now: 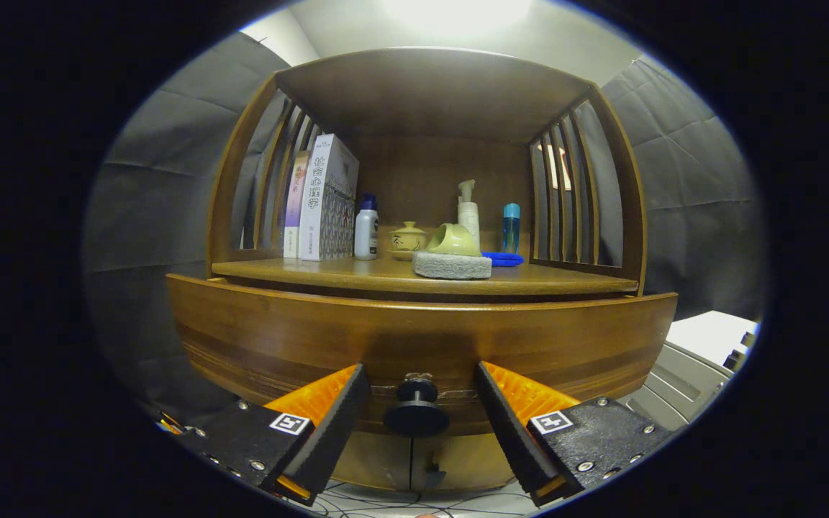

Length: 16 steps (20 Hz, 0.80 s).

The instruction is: Pull open the drawer, take out the items inside it, and place them on the countertop above the cabinet.

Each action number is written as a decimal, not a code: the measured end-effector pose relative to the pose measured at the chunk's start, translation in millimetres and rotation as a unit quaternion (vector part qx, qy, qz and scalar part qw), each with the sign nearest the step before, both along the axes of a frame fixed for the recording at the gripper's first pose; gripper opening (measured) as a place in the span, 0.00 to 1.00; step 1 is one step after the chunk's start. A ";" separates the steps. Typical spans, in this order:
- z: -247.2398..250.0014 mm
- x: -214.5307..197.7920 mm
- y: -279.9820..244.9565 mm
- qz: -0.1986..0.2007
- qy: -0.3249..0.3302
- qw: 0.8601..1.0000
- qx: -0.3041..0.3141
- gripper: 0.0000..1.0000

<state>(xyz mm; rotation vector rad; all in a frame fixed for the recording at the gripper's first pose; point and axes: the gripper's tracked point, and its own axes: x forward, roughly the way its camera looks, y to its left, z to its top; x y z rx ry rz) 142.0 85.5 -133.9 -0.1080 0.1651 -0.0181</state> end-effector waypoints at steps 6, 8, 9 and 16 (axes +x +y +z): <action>-2.0 21.9 0.1 0.000 -0.006 1.000 -0.002 0.96; -2.4 28.2 -0.2 0.000 -0.006 1.000 -0.002 0.95; -3.2 30.9 -0.5 -0.001 -0.005 1.000 0.000 0.95; -23.2 45.4 2.0 -0.010 0.033 0.998 0.045 0.95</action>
